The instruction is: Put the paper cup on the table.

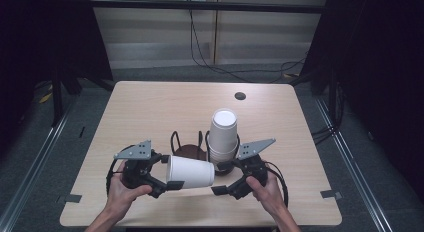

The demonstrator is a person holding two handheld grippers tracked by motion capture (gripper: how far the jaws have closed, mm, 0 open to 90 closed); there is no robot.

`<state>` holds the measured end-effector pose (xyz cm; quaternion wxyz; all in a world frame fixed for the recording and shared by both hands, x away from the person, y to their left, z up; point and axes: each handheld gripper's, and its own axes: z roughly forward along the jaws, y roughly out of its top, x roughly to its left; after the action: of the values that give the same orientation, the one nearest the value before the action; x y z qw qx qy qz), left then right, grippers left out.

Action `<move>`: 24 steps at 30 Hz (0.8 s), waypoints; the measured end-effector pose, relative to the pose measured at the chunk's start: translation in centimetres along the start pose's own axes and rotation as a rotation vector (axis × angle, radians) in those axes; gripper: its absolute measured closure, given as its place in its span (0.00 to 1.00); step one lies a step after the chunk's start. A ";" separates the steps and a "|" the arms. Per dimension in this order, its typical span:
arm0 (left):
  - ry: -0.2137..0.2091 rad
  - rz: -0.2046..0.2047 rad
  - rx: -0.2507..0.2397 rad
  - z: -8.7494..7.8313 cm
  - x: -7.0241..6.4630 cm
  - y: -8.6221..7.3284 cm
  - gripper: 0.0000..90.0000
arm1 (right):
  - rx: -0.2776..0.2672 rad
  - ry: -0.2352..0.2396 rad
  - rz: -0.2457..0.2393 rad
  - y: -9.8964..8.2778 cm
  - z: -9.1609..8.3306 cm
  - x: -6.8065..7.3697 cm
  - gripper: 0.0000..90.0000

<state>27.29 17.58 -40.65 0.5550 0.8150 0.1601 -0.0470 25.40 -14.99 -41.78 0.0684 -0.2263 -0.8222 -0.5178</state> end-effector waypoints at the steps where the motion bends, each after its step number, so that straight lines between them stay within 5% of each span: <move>1: 0.004 -0.007 0.002 -0.1 0.1 0.0 0.14 | 0.002 -0.005 0.004 0.0 0.0 0.0 0.15; 18: 0.051 -0.037 0.103 -1.5 0.6 -0.6 0.14 | -0.001 -0.127 0.027 -1.2 -1.7 0.2 0.16; 24: 0.070 -0.053 0.120 -2.3 1.1 -1.0 0.14 | 0.009 -0.137 0.043 -2.0 -1.9 0.0 0.16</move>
<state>27.81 20.30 -40.99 0.4976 0.8434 0.1980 -0.0428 24.26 -17.37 -42.51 0.0242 -0.2783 -0.8223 -0.4958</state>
